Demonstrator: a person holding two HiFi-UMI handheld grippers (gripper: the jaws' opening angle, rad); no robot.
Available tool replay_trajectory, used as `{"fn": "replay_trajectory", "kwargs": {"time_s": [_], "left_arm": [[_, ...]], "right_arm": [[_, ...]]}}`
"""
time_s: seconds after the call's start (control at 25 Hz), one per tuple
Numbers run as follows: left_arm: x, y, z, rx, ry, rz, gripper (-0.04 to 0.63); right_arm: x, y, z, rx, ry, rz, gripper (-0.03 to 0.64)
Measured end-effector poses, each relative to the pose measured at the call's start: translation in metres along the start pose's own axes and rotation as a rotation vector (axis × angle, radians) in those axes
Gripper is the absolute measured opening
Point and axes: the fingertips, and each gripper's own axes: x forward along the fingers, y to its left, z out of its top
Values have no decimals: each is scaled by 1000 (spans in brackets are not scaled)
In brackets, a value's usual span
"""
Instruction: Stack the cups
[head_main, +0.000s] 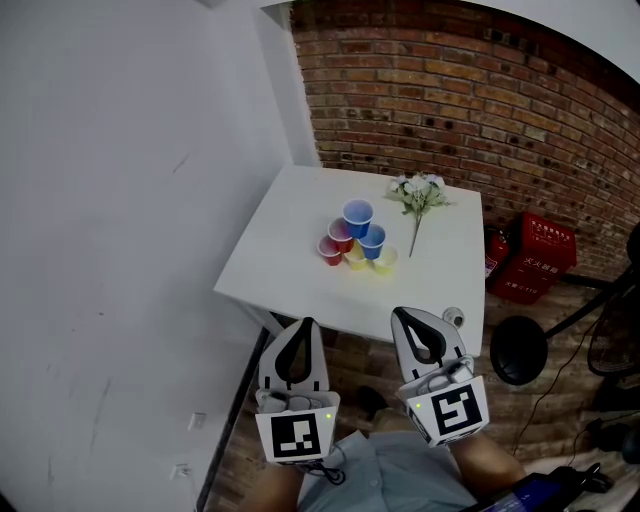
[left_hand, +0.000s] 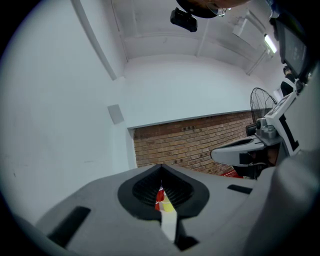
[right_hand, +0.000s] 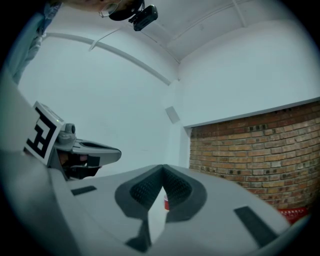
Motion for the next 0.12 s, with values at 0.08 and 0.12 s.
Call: {"fn": "replay_trajectory", "kwargs": {"time_s": [0.08, 0.12], "left_arm": [[0, 1, -1, -2, 0, -2, 9], [0, 1, -1, -3, 1, -2, 9]], "right_arm": [[1, 1, -1, -2, 4, 1, 5], [1, 2, -1, -2, 6, 2, 5]]}}
